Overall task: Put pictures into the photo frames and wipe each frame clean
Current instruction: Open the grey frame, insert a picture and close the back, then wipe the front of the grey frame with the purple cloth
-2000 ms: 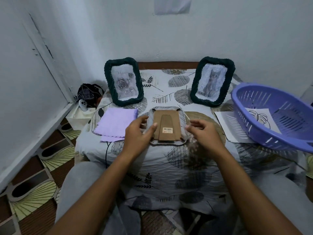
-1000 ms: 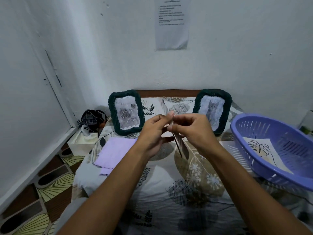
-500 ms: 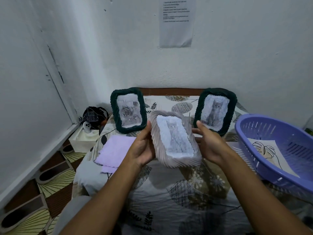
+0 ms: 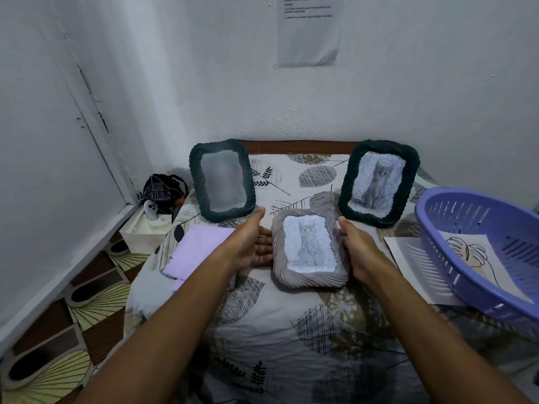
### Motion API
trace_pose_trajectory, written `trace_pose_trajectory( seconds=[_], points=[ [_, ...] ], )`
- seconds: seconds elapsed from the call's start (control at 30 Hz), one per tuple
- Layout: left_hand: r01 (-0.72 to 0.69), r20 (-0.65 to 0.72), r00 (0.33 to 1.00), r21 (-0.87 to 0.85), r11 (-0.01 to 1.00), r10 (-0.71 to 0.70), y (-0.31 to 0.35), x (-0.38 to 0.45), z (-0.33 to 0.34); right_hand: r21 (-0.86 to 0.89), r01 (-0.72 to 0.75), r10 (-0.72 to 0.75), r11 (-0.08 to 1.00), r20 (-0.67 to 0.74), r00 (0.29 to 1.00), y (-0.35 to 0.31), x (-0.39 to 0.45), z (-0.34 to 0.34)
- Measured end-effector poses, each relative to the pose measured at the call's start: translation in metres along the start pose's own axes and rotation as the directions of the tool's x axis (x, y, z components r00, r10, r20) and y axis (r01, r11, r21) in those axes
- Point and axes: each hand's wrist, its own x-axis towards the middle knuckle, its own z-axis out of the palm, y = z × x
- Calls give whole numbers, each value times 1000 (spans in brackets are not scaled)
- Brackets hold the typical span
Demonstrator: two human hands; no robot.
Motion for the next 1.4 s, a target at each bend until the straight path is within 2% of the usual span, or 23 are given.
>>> trace_pose_trajectory(
  seconds=[0.3, 0.4, 0.57, 0.63, 0.7, 0.77, 0.8, 0.87, 0.93, 1.0, 1.07, 1.17, 1.4],
  points=[
    [1, -20, 1000, 170, 985, 3, 3, 17, -1, -398, 35, -53, 917, -35, 998, -13, 10, -2],
    [-11, -43, 999, 279, 960, 24, 4, 24, 0, -447, 25, -50, 894, -45, 998, -11, 16, -1],
    [-47, -38, 997, 394, 918, 68, 6, 29, 1, -553, 94, -125, 828, -20, 992, -5, 20, -1],
    [-97, -33, 992, 408, 908, 121, 5, 29, -3, -629, 139, -191, 765, -16, 981, -7, 15, 2],
    [-187, -79, 965, 455, 870, 249, 4, 22, -13, -664, 223, -309, 714, -13, 951, -9, 5, 10],
    [-278, -140, 904, 526, 804, 404, 2, 11, -33, -607, 347, -409, 715, 40, 912, -14, -12, 25],
    [-314, -157, 874, 539, 782, 459, 1, 4, -46, -551, 393, -409, 736, 101, 907, -17, -21, 36],
    [-355, -202, 825, 542, 761, 528, -2, -9, -72, -392, 390, -311, 833, 251, 917, -19, -37, 60],
    [-357, -273, 784, 537, 764, 558, -5, -20, -97, -229, 264, -165, 937, 376, 912, -15, -44, 88],
    [-349, -316, 779, 499, 793, 541, -9, -27, -115, -163, 134, -52, 977, 429, 902, -6, -44, 114],
    [-354, -320, 818, 377, 856, 479, -14, -30, -124, -190, 51, 33, 980, 413, 910, 2, -42, 133],
    [-346, -304, 865, 216, 913, 400, -25, -32, -131, -298, 43, 64, 953, 338, 939, 7, -38, 146],
    [-349, -362, 867, 45, 936, 341, -30, -28, -132, -263, -30, 120, 964, 330, 936, 10, -33, 171]
  ],
)
